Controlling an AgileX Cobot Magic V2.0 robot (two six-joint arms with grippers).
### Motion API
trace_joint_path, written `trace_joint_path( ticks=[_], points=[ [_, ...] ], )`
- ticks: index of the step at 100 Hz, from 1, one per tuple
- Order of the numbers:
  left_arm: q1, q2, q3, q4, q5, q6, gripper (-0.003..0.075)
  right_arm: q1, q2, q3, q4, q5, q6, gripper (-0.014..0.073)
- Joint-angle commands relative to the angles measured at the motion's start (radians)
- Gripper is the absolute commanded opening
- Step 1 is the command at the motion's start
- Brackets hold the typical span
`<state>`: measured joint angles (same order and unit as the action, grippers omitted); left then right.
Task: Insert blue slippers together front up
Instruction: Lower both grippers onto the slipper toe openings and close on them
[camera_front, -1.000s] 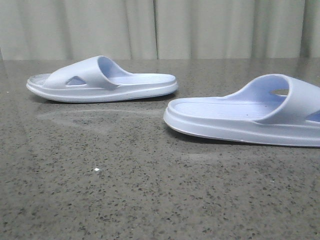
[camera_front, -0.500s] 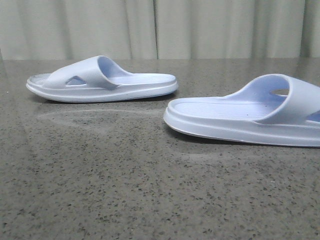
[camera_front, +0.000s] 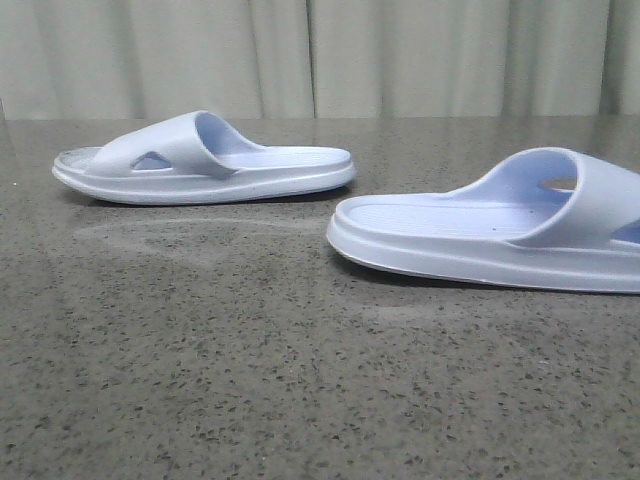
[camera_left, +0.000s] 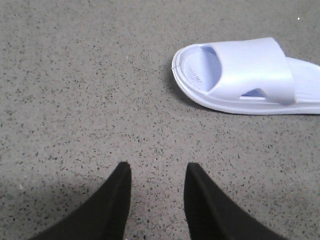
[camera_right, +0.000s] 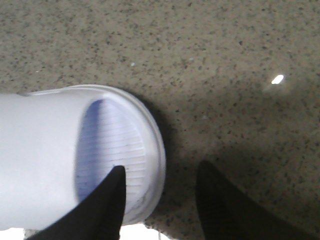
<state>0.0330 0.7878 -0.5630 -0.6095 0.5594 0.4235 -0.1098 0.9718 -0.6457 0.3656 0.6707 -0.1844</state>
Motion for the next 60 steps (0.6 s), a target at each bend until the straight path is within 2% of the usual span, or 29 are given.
trace_joint_path(
  ticks=[1,32,60],
  points=[
    [0.004,0.018,-0.034,-0.038,-0.036,0.008,0.0231,-0.045,0.016,-0.036,0.051,-0.02,-0.073,0.0278],
    [0.004,0.072,-0.034,-0.16,-0.036,0.129,0.0231,-0.244,0.158,-0.036,0.505,0.115,-0.465,0.0278],
    [0.004,0.103,-0.036,-0.192,-0.036,0.158,0.0231,-0.262,0.312,-0.06,0.61,0.271,-0.602,0.0267]
  ],
)
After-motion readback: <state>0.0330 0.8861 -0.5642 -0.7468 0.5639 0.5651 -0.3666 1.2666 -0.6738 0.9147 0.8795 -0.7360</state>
